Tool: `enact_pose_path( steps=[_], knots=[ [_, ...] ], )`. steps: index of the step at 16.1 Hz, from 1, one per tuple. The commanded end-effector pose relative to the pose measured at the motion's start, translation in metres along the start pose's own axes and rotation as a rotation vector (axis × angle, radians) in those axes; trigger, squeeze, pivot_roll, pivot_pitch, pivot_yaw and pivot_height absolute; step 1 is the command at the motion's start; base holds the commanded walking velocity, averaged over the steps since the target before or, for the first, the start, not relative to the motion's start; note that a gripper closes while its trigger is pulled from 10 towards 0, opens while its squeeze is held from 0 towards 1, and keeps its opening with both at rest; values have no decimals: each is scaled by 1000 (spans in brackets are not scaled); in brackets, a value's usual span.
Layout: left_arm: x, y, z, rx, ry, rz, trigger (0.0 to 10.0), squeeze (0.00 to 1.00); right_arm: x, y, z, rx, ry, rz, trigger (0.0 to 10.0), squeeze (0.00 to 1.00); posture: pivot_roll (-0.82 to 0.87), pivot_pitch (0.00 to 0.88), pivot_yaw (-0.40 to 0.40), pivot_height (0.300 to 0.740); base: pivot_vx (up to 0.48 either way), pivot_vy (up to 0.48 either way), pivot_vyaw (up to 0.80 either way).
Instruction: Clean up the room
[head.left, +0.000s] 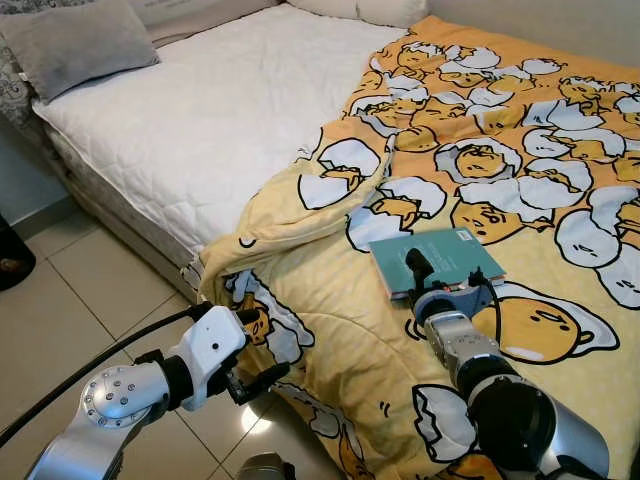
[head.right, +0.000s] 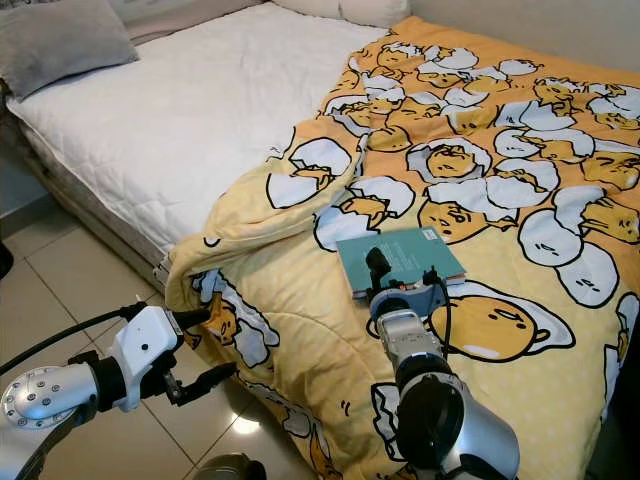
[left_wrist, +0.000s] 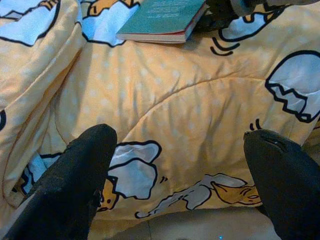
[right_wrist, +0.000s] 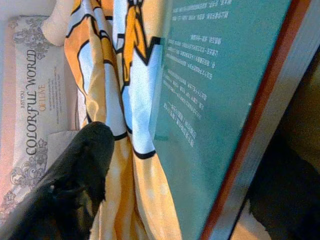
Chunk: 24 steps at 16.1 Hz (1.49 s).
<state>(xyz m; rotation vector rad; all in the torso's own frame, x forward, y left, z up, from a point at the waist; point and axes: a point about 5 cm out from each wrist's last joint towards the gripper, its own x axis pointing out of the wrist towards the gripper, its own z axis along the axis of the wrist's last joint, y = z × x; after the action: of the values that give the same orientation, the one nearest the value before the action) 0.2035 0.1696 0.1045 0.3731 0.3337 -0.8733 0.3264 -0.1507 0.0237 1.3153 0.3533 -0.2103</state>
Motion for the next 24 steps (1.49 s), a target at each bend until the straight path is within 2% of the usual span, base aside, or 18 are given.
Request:
enact_pose_path(
  steps=[1, 19, 24],
  knots=[
    [-4, 2, 2, 5, 2, 16, 10000, 427, 2, 5, 1, 7, -13, -1, 0, 0, 337, 22, 21, 740, 0, 0, 0],
    [0, -1, 4, 7, 13, -1, 10000, 427, 1, 1, 9, 10, -50, -28, 0, 0, 337, 7, 20, 740, 0, 0, 0],
    [5, -3, 3, 7, 4, -2, 10000, 427, 1, 1, 17, -75, -51, -15, 0, 0, 315, 0, 2, 740, 0, 0, 0]
  ],
)
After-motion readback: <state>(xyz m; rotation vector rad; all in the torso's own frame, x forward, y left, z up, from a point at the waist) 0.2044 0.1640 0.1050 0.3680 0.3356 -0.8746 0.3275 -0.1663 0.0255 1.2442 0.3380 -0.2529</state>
